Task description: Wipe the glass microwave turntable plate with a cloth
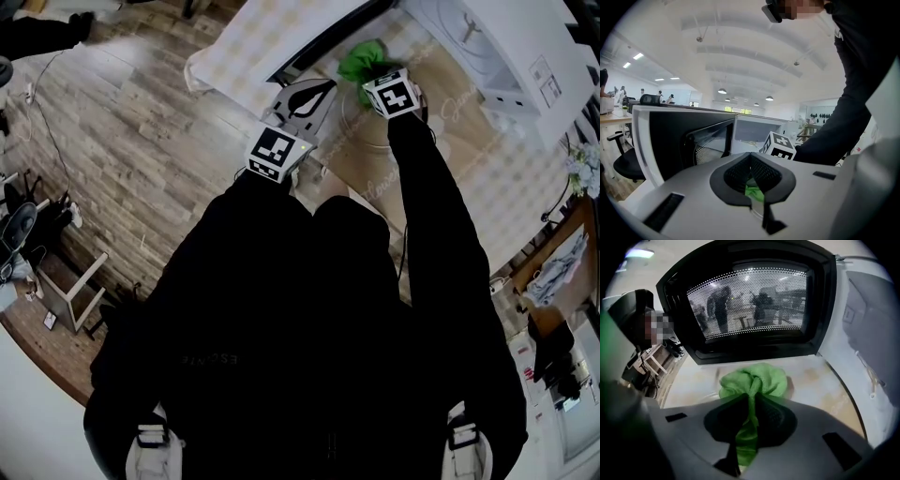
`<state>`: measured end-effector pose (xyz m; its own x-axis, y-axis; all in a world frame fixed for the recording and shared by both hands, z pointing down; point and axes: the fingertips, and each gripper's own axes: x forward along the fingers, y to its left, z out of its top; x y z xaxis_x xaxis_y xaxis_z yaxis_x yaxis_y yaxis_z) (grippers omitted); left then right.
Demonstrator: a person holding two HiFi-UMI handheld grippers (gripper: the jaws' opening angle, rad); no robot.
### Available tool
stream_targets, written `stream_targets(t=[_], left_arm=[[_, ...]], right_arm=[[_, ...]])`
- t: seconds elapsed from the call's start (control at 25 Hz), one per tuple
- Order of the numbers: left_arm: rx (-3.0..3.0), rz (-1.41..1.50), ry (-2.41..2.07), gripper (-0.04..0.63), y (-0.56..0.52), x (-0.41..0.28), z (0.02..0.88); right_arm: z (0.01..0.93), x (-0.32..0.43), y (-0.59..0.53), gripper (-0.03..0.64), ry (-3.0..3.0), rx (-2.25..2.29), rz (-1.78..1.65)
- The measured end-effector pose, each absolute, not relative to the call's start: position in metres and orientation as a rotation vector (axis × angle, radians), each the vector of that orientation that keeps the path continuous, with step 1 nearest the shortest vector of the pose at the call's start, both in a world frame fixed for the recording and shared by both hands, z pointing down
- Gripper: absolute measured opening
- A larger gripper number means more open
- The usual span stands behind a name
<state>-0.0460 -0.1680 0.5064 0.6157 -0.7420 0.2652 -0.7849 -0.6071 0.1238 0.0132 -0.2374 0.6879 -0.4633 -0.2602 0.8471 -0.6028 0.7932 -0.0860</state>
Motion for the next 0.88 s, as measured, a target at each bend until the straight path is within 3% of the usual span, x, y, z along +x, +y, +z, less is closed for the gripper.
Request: stream_targets(t=[0.88], left_arm=[[2.712,0.291,-1.098,0.02,-0.118,-0.063,0.496]], right_arm=[[0.694,-0.038,-0.121,0.055,-2.019,0.585,0.505]])
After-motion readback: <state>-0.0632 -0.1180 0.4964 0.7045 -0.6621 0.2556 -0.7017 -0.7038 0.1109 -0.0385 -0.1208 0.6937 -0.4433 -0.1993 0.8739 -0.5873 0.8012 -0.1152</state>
